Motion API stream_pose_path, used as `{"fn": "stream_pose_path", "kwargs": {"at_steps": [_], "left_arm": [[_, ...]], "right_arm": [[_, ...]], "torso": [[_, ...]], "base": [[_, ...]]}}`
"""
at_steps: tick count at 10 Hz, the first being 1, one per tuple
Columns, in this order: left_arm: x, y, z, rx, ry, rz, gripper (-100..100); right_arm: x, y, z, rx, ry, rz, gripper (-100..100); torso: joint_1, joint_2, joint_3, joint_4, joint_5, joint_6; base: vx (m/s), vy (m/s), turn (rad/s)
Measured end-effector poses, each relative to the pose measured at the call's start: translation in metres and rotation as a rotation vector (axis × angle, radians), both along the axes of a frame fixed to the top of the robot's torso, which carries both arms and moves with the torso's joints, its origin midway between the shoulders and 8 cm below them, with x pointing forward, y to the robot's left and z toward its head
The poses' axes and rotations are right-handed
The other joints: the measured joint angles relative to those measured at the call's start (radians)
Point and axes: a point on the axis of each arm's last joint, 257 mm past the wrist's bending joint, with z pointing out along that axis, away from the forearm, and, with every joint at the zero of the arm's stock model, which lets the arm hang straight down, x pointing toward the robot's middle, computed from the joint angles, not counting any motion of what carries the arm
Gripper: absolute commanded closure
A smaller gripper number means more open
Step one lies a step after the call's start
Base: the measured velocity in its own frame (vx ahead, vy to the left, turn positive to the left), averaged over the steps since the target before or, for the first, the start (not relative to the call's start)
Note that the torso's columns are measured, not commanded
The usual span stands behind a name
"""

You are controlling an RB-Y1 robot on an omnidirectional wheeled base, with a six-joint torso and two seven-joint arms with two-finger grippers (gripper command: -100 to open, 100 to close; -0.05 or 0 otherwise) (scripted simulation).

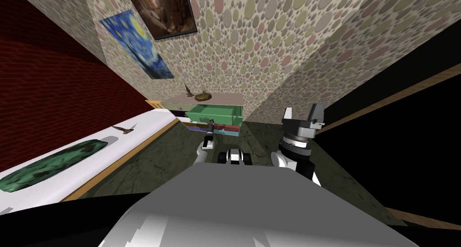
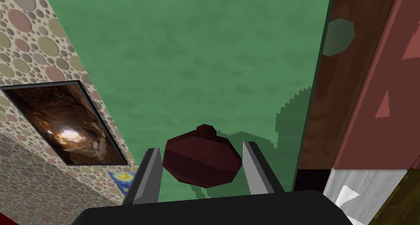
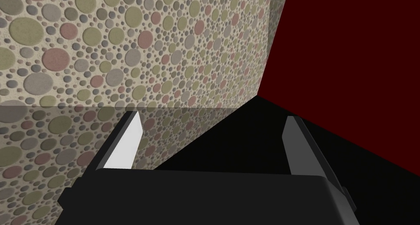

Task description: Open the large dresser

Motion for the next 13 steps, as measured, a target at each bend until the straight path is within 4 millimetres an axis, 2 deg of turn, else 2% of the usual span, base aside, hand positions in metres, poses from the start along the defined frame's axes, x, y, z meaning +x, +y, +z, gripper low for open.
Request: {"fn": "stream_pose_path", "kwargs": {"at_steps": [4, 5, 13], "left_arm": [[-0.002, -0.002, -0.002, -0.002, 0.004, -0.006, 100], [-0.003, -0.002, -0.002, -0.001, 0.002, -0.008, -100], [0.038, 0.0, 0.032, -0.011, 0.03, -0.018, -100]], "right_arm": [[0.0, 0.0, 0.0, 0.0, 0.0, 0.0, 0], [0.0, 0.0, 0.0, 0.0, 0.0, 0.0, 0], [0.0, 0.0, 0.0, 0.0, 0.0, 0.0, 0]], "torso": [[0.0, -0.001, -0.001, -0.002, 0.001, 0.0], [0.0, -0.001, 0.0, -0.001, 0.0, 0.0], [-0.002, 0.005, 0.003, 0.006, -0.003, -0.001]], "base": [[-0.149, 0.016, 0.015], [-0.11, 0.004, 0.022], [-0.041, -0.013, 0.012]]}}
